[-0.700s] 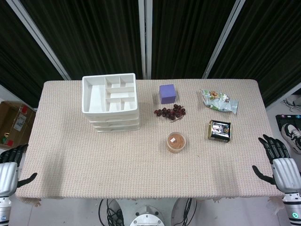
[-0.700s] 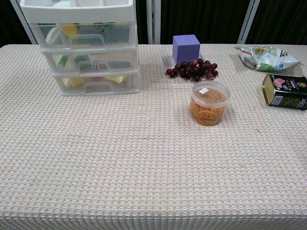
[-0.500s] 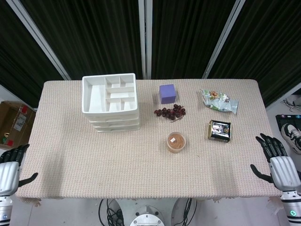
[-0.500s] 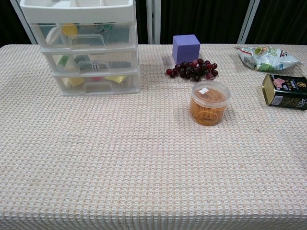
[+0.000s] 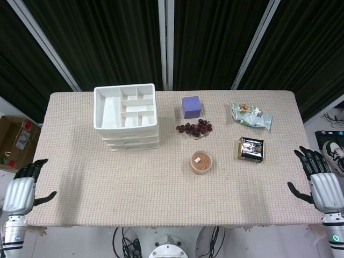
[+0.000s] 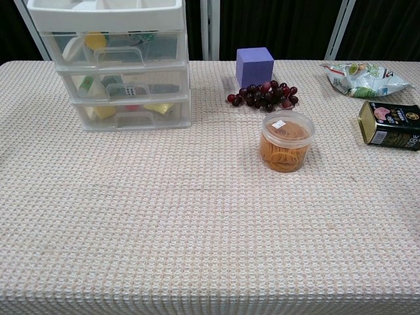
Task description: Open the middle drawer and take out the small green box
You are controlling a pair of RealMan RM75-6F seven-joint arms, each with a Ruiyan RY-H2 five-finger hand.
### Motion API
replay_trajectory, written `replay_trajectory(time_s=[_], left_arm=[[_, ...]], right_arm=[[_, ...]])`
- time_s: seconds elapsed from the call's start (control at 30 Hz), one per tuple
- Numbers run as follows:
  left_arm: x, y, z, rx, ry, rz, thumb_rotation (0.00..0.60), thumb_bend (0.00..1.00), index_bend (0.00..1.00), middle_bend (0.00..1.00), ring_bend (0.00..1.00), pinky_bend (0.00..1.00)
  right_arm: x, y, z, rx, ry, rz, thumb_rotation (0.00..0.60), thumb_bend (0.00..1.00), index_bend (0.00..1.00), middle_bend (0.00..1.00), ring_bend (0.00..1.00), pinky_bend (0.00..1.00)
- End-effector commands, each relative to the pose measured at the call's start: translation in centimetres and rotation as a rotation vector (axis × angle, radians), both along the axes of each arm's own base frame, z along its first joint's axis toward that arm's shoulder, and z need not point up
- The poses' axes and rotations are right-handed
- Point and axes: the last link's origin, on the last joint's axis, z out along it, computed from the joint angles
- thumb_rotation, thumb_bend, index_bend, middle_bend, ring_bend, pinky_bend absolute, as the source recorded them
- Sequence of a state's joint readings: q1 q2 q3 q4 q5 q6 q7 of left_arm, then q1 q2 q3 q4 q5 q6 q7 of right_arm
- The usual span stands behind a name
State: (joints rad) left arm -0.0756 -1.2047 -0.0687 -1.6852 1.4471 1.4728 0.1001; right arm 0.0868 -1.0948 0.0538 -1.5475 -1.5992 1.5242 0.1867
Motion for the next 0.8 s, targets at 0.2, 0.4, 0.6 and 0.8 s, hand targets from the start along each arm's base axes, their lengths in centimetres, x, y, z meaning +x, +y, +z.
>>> replay_trajectory(time_s=[0.2, 0.4, 0.6, 0.8], left_arm=[[5.9, 4.3, -3.8, -0.133, -0.271, -0.144, 0.600, 0.22, 0.21, 0.40, 0.57, 0.92], [10.7, 6.9, -7.0, -0.331, -0.534, -0.200, 0.600, 0.32, 0.21, 0.58, 0.81, 1.00], [13.1, 8.9, -11.0, -0.431, -0.760, -0.125, 0.600, 0.40, 0.18, 0.73, 0.93, 1.00], [14.2, 10.1, -14.0, -0.456, -0.983, -0.016, 0.600, 0.45, 0.14, 0.80, 0.95, 1.00]], right_arm=[[0.8, -0.7, 0.9, -0.015, 0.014, 0.024, 0.600, 0.21, 0.00, 0.02, 0.00, 0.00], [1.2, -1.0, 1.1, -0.013, 0.021, 0.030, 0.600, 0.21, 0.00, 0.02, 0.00, 0.00], [1.3, -1.0, 1.3, -0.018, 0.026, 0.028, 0.600, 0.21, 0.00, 0.02, 0.00, 0.00], [1.5, -0.8, 1.2, -0.017, 0.029, 0.027, 0.600, 0.21, 0.00, 0.02, 0.00, 0.00]])
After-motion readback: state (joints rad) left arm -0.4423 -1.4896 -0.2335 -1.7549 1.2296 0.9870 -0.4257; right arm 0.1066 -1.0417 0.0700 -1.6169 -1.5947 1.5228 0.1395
